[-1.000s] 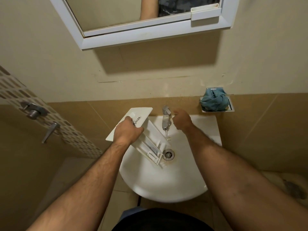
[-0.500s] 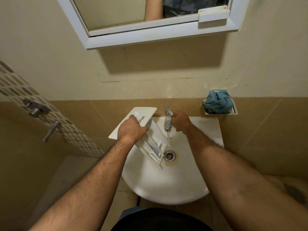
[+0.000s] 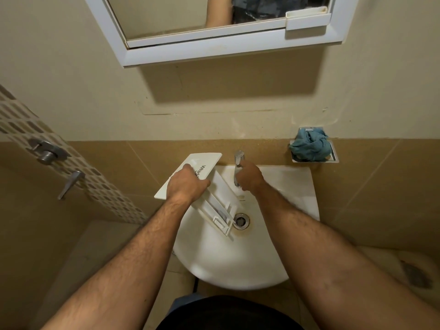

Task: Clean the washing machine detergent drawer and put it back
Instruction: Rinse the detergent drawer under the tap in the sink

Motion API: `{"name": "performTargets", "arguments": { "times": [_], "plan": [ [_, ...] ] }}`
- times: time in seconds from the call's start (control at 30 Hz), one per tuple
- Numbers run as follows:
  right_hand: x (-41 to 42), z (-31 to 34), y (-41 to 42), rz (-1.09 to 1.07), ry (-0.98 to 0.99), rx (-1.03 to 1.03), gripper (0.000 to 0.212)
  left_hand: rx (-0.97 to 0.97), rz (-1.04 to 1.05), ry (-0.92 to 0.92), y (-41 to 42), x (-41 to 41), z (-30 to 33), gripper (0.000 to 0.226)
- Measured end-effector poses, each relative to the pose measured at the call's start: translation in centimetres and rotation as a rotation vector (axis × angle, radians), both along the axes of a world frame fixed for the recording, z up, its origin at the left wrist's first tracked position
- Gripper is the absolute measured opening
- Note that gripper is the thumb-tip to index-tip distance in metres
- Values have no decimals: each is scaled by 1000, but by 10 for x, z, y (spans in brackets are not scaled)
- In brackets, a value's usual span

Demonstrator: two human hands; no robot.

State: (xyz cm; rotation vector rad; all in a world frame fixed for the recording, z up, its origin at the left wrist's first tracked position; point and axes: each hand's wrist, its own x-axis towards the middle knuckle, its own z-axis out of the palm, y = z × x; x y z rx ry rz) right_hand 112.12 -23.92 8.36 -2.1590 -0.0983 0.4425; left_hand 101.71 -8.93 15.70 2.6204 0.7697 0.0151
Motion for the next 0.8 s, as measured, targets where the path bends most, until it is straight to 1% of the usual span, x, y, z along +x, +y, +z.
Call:
{"name": "performTargets", "arguments": {
  "times": [0.07, 0.1, 0.2, 0.27, 0.33, 0.4, 0.5, 0.53, 0.6, 0.63, 0.7, 0.73, 0.77, 0.8],
  "plan": [
    [-3, 1, 3, 35, 37, 7, 31, -1, -2, 2, 0, -1, 0, 42],
    [-2, 1, 3, 48, 51, 0, 34, 0, -2, 3, -1, -1, 0, 43],
    [0, 5, 1, 77, 61, -67, 53, -2, -8, 6, -1, -2, 0, 44],
    [-2, 7, -2, 100, 93, -50, 63, -4, -15, 9, -2, -2, 1, 43],
    [-6, 7, -4, 110, 126, -14, 67, -4, -25, 13, -2, -2, 1, 42],
    [-11, 2, -4, 76, 71, -26, 57, -3, -39, 17, -2, -3, 3, 41],
    [-21, -9, -7, -66, -104, -61, 27, 12, -72, 23, -1, -3, 5, 38],
    [-26, -14, -7, -85, -129, -61, 20, 14, -82, 21, 0, -4, 6, 38],
    [-34, -23, -10, -42, -97, -42, 13, 13, -110, 14, 3, -7, 8, 40],
    [-39, -27, -11, 4, -60, -26, 22, 10, -131, 12, 5, -8, 9, 42],
    [-48, -29, -13, 80, 1, 14, 54, 0, -182, 7, 11, -12, 10, 45],
    [-50, -29, -14, 96, 6, 32, 64, -7, -214, -2, 13, -14, 11, 46],
    [-52, -29, -14, 105, -2, 46, 68, -14, -252, -19, 16, -16, 13, 48],
    [-54, -27, -13, 109, -15, 49, 67, -21, -295, -44, 19, -19, 14, 49]
  ]
}}
